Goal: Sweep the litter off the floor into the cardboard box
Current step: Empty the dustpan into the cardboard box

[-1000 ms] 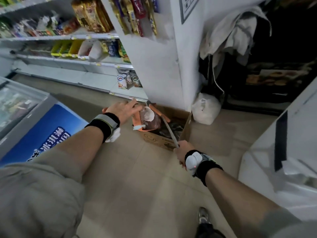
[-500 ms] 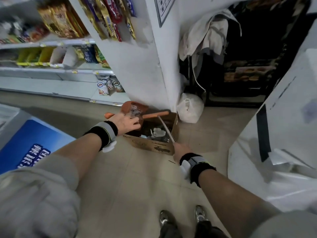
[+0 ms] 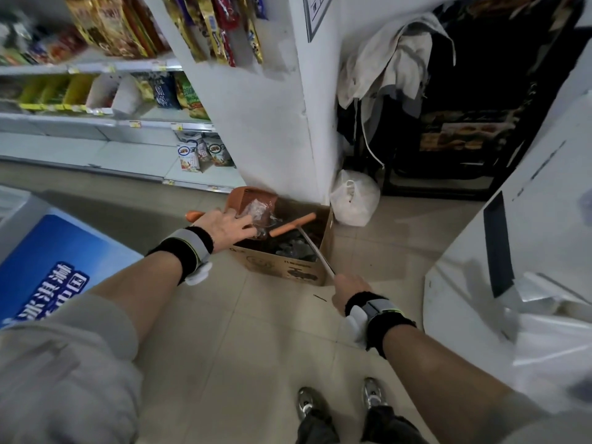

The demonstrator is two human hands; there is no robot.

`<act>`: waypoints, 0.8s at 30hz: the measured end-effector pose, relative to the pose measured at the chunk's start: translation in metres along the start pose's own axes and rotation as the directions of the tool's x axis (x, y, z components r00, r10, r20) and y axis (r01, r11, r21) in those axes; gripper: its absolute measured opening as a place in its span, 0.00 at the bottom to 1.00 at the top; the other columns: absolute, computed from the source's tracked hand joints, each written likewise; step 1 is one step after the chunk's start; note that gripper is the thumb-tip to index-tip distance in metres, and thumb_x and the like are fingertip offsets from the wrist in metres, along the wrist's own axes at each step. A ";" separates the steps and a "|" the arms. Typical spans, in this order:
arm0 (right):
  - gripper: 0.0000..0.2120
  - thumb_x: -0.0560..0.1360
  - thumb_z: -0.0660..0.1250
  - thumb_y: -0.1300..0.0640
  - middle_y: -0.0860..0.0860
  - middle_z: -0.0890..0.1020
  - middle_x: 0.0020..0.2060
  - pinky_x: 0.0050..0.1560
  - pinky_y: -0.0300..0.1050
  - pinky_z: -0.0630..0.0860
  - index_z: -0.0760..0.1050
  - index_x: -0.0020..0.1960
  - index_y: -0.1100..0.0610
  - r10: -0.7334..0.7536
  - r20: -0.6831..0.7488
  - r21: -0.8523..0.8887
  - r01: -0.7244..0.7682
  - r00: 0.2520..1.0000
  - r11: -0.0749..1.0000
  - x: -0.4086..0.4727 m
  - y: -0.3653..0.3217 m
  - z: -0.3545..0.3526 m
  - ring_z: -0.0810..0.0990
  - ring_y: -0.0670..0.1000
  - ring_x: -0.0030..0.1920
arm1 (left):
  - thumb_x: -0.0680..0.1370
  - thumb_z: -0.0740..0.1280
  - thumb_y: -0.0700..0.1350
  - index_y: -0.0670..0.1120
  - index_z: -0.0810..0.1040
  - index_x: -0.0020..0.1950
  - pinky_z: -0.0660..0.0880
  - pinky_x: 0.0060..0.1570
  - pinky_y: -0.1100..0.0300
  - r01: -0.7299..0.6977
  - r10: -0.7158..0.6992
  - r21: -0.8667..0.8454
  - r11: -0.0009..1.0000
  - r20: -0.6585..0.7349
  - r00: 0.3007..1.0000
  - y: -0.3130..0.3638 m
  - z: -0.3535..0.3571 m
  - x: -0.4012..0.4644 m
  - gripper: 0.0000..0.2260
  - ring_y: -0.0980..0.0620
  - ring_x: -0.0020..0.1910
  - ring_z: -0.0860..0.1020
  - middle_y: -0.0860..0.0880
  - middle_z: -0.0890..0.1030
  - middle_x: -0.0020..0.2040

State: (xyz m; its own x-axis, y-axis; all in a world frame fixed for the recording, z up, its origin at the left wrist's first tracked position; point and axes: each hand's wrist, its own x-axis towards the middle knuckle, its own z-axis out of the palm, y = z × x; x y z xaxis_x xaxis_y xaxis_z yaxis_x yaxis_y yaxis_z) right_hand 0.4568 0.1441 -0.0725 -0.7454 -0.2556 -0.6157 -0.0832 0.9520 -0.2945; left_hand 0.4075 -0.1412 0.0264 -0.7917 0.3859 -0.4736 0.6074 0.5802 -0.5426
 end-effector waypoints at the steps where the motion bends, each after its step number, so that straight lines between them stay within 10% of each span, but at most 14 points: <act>1: 0.14 0.76 0.62 0.61 0.59 0.78 0.56 0.53 0.51 0.77 0.73 0.62 0.60 0.008 0.005 -0.003 -0.008 1.000 1.000 0.000 -0.001 -0.001 0.77 0.61 0.57 | 0.78 0.57 0.35 0.50 0.61 0.65 0.76 0.48 0.49 0.011 -0.011 -0.012 1.000 -0.005 1.000 0.000 0.001 -0.001 0.19 0.43 0.54 0.74 0.45 0.65 0.64; 24: 0.16 0.76 0.62 0.62 0.59 0.78 0.57 0.52 0.50 0.77 0.73 0.63 0.59 -0.050 -0.078 0.008 0.051 0.996 0.999 -0.008 -0.020 0.028 0.78 0.62 0.57 | 0.77 0.55 0.33 0.44 0.67 0.61 0.73 0.37 0.50 -0.189 0.190 0.044 0.981 -0.033 0.981 0.063 0.046 -0.011 0.14 0.40 0.48 0.75 0.41 0.69 0.56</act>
State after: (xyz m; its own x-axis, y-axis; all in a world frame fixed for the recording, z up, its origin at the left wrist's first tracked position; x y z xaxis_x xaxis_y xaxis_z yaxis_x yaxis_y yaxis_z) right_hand 0.4825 0.1224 -0.0824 -0.7895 -0.2889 -0.5415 -0.1156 0.9365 -0.3311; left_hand 0.4576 -0.1422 -0.0345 -0.6633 0.5125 -0.5453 0.7482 0.4647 -0.4735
